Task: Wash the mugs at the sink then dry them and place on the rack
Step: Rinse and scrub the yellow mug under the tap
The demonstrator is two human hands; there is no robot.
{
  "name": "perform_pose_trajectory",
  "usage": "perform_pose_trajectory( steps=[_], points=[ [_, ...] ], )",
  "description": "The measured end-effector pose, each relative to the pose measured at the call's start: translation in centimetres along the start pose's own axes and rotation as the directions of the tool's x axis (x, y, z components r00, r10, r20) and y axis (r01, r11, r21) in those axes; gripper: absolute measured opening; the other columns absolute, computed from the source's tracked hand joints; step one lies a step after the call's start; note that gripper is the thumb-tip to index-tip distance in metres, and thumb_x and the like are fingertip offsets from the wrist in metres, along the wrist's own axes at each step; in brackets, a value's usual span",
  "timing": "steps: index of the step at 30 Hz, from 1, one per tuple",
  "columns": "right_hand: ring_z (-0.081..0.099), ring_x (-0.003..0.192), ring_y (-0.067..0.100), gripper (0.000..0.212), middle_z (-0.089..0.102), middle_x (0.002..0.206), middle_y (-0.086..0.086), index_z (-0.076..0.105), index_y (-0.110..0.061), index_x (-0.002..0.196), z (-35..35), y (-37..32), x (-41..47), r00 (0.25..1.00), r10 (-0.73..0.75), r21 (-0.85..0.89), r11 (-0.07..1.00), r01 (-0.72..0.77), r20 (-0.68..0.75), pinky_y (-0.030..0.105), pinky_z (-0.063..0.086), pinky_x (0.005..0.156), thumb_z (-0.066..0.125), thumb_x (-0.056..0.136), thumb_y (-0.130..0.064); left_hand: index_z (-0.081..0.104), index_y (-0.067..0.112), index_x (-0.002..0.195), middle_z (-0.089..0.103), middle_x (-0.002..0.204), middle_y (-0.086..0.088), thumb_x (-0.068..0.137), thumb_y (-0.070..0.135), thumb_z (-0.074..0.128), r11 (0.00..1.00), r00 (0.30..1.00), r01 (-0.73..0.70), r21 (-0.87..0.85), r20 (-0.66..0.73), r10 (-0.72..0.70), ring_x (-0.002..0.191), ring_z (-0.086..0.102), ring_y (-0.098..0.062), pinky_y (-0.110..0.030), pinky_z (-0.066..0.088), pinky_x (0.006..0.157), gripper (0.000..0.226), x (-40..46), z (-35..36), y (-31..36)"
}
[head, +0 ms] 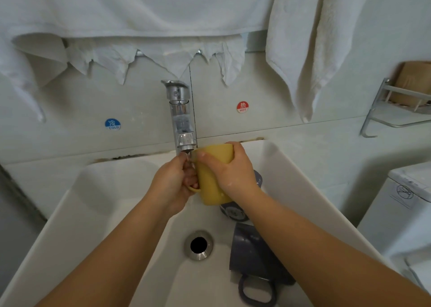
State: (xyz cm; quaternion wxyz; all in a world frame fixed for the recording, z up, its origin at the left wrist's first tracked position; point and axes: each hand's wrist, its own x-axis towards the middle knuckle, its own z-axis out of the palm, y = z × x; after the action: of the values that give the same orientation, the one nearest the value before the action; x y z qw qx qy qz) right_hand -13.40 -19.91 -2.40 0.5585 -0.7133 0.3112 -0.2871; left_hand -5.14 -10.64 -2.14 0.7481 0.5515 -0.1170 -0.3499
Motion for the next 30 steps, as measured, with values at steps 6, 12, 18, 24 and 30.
perform_pose_trajectory(
  steps=[6,12,18,24,30],
  points=[
    [0.061,0.102,0.031,0.079,0.057,0.122,0.008,0.042,-0.02,0.134,-0.3,0.2,1.1,0.947,0.313,0.23,0.918,-0.322,0.074,0.05,0.053,0.088,0.068,0.072,-0.063,0.065,0.004,0.097,0.068,0.075,-0.002,0.087,0.011,0.055,0.972,0.972,0.0,-0.233,0.227,0.054,0.062,0.065,-0.009,-0.02,0.057,0.061,0.016,-0.7,-1.2,0.6],
    [0.062,0.099,0.031,0.084,0.057,0.12,0.01,0.039,-0.018,0.137,0.6,0.8,0.7,0.919,0.357,0.24,0.889,-0.39,0.169,0.05,0.054,0.086,0.068,0.072,-0.063,0.06,0.011,0.078,0.057,0.056,0.004,0.095,0.017,0.056,0.996,0.995,-0.08,-0.039,0.048,0.082,0.049,0.054,-0.005,-0.016,0.051,0.051,0.018,-0.9,-1.0,0.5],
    [0.068,0.095,0.033,0.093,0.064,0.115,0.013,0.045,-0.017,0.133,1.3,1.1,0.6,0.885,0.4,0.349,0.815,-0.462,0.237,0.05,0.056,0.081,0.072,0.061,-0.068,0.066,0.007,0.089,0.062,0.073,-0.001,0.097,0.011,0.052,0.98,0.981,-0.173,0.098,0.106,0.163,0.066,0.059,-0.01,-0.02,0.052,0.067,0.016,-1.2,-1.3,0.4],
    [0.068,0.084,0.032,0.059,0.067,0.107,0.018,0.052,-0.016,0.127,0.0,0.9,0.5,0.838,0.411,0.429,0.725,-0.539,0.359,0.041,0.057,0.066,0.055,0.086,-0.059,0.069,0.017,0.1,0.072,0.093,0.004,0.089,0.003,0.06,0.859,0.938,-0.344,0.379,0.178,0.297,0.086,0.067,-0.006,-0.017,0.054,0.072,0.019,-1.8,-1.5,0.0],
    [0.065,0.068,0.027,0.04,0.068,0.072,0.013,0.056,-0.014,0.091,0.0,0.8,-0.3,0.803,0.437,0.368,0.726,-0.581,0.406,0.04,0.053,0.064,0.051,0.091,-0.054,0.067,0.006,0.079,0.065,0.065,0.003,0.086,0.023,0.068,0.827,0.912,-0.383,0.411,0.029,0.408,0.059,0.062,-0.008,-0.018,0.05,0.055,0.018,-1.5,-0.9,-0.5]
  ],
)
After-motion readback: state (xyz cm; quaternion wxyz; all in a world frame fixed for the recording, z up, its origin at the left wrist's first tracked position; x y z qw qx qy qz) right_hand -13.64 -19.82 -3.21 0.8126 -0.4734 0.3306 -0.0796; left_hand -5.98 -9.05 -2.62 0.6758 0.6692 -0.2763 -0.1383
